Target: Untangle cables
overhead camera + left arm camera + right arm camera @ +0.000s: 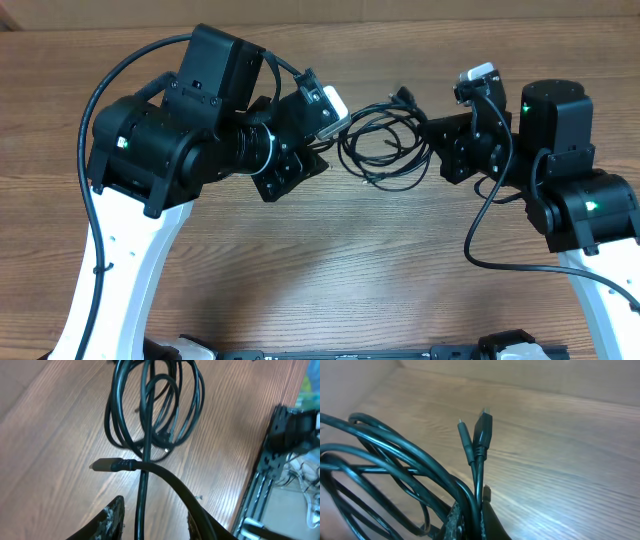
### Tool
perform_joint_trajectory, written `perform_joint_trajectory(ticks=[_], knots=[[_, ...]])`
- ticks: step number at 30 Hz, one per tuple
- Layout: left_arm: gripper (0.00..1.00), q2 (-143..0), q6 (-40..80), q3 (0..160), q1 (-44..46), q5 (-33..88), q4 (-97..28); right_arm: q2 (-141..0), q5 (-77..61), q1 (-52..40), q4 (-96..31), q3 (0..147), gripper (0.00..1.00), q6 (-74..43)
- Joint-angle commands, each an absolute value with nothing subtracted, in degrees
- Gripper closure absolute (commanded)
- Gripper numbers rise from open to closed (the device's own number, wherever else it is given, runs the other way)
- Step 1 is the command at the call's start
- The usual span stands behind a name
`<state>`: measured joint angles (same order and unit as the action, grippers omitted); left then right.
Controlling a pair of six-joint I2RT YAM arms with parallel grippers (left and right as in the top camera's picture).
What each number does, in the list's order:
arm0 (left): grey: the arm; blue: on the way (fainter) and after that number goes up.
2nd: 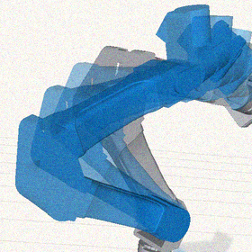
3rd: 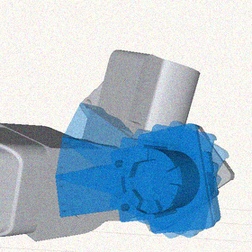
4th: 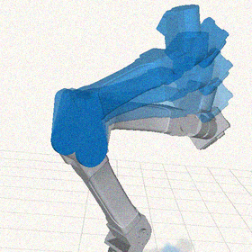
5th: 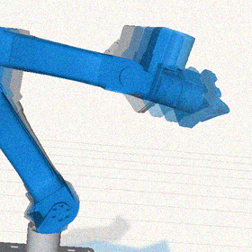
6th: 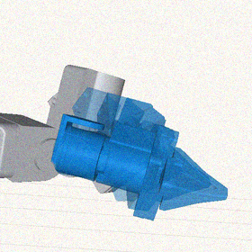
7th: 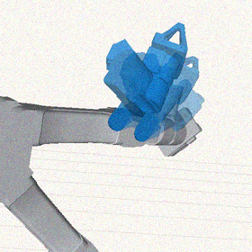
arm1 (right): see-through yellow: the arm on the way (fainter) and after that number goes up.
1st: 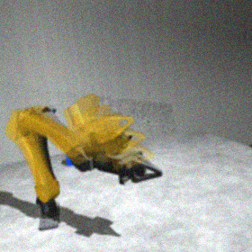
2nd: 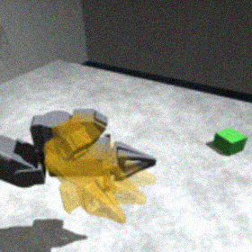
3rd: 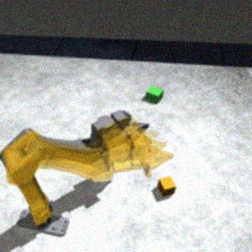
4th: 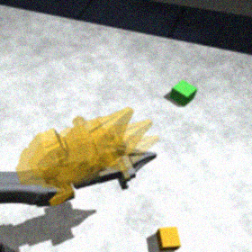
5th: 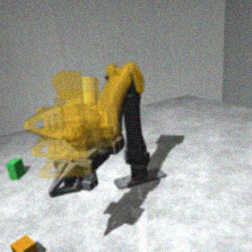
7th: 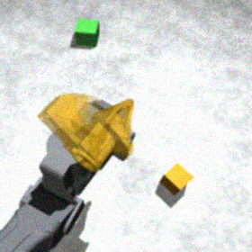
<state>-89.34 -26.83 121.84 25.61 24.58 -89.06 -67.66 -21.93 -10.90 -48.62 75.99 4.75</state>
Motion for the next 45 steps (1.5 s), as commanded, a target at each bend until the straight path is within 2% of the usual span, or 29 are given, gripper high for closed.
perform_joint_trajectory(ticks=[1, 11, 19, 20, 21, 22, 23, 24, 34, 40, 41, 42, 43, 45], knots=[[0.96, -86.08, -15.99, 122.17, 24.03, 21.93, -90.39, -67.61, -4.27, -8.27, -47.59, 77.01, 0.96, 4.29], [0.95, -77.93, -12.62, 122.89, 24.01, 22.44, -90.48, -69.28, 9.17, -8.23, -44.23, 77.01, 0.96, 4.29], [0.94, -72.55, -11.42, 122.89, 24.01, 18.44, -90.0, -69.78, 8.19, -8.23, -44.14, 77.01, 0.96, 2.52], [0.89, -72.58, -11.16, 122.89, 24.01, 18.44, -90.0, -69.78, 6.63, -8.23, -44.23, 77.01, 0.96, 2.52], [0.62, -72.64, -10.61, 122.89, 24.01, 18.46, -90.0, -69.78, 4.12, -8.23, -44.25, 77.01, 0.96, 2.55], [0.42, -72.93, -10.2, 122.89, 24.01, 18.48, -89.97, -69.78, 2.39, -8.23, -44.23, 77.01, 0.96, 2.55], [0.26, -73.36, -10.22, 122.89, 24.03, 18.94, -90.0, -69.78, 0.6, -8.23, -44.18, 77.01, 0.96, 2.55], [0.16, -73.76, -10.22, 122.89, 24.03, 19.29, -90.0, -69.78, -1.54, -8.23, -44.03, 77.01, 0.96, 2.55], [0.2, -78.56, -10.26, 122.89, 24.03, 19.44, -89.95, -68.71, -23.38, -8.25, -43.55, 77.01, 0.96, 3.68], [0.17, -80.75, -11.42, 122.89, 24.03, 18.41, -89.91, -66.32, -33.32, -8.29, -43.16, 77.01, 0.96, 3.57], [0.16, -81.19, -11.4, 122.89, 24.03, 18.44, -89.93, -66.0, -32.99, -8.29, -43.42, 77.01, 0.89, 3.38], [0.16, -81.56, -11.38, 122.87, 24.03, 18.44, -89.97, -65.73, -31.75, -8.29, -43.92, 77.01, 0.72, 3.4], [0.16, -82.02, -11.33, 122.87, 24.03, 18.5, -89.95, -65.67, -29.78, -8.29, -44.6, 77.01, 0.48, 3.38], [0.18, -82.83, -11.11, 122.83, 24.03, 19.81, -89.93, -65.71, -25.98, -8.29, -46.06, 77.01, 0.22, 3.38]])
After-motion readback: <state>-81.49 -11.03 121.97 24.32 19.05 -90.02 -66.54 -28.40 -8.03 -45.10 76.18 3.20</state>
